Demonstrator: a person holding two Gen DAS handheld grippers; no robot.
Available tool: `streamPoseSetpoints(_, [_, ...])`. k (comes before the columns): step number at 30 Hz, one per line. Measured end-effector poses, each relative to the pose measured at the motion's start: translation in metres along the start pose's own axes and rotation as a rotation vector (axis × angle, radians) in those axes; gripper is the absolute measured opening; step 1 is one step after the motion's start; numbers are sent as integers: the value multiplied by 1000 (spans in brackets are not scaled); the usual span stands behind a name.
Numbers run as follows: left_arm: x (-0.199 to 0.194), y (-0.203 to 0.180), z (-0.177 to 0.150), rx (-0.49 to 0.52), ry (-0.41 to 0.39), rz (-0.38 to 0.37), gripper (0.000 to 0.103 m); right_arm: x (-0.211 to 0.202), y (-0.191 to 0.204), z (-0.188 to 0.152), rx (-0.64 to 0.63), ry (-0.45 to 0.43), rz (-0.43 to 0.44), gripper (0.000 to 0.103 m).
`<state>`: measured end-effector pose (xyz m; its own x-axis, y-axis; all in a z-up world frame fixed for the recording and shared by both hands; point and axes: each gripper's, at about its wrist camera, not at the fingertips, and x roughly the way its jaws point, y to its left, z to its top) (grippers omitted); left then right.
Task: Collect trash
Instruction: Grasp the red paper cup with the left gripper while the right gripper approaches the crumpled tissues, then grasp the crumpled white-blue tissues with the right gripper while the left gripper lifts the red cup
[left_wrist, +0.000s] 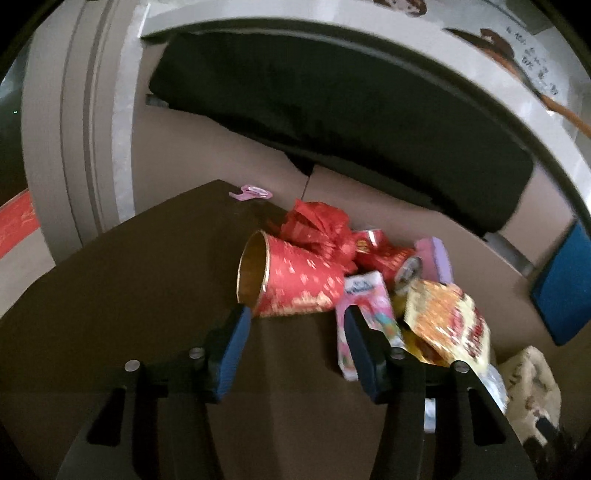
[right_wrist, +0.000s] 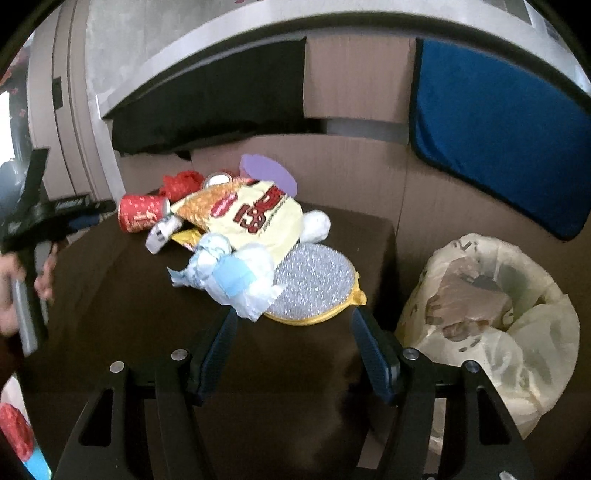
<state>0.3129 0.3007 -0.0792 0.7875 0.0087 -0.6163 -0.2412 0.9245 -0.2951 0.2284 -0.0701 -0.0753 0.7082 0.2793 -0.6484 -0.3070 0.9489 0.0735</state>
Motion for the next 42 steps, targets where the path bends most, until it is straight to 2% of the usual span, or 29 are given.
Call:
streamPoseSetpoints(5, [43, 14, 20, -54, 61, 15, 51, 9, -2, -5, -12, 29, -6, 62])
streamPoseSetpoints(9, [59, 15, 20, -96, 96, -40, 48, 17, -7, -8, -5, 51, -3, 62])
streamPoseSetpoints(12, [61, 2, 8, -69, 143, -130, 38, 21, -9, -10, 7, 62, 8, 62])
streamPoseSetpoints(13, [60, -5, 4, -44, 158, -146, 31, 21, -9, -10, 8, 64, 10, 62])
streamPoseSetpoints(14, [59, -10, -1, -21, 166, -152, 29, 21, -8, -11, 6, 63, 15, 62])
streamPoseSetpoints(21, [47, -19, -7, -23, 118, -158, 14, 24, -9, -18, 11, 80, 26, 62])
streamPoseSetpoints(26, [52, -12, -4, -55, 145, -239, 14, 25, -9, -22, 13, 88, 32, 61])
streamPoseSetpoints(28, [51, -11, -7, -50, 140, -227, 14, 23, -7, -20, 7, 79, 38, 61])
streamPoseSetpoints(31, [43, -14, -9, -29, 126, -144, 12, 19, 0, -14, -27, 51, 36, 61])
streamPoseSetpoints(34, [34, -13, -8, -19, 99, -137, 5, 16, 4, -7, -44, 37, 46, 61])
streamPoseSetpoints(39, [26, -12, -8, 2, 94, -103, 3, 21, 6, 1, -39, 45, 71, 61])
streamPoseSetpoints(42, [14, -11, -15, -3, 110, -121, 3, 22, 11, 4, -61, 49, 82, 61])
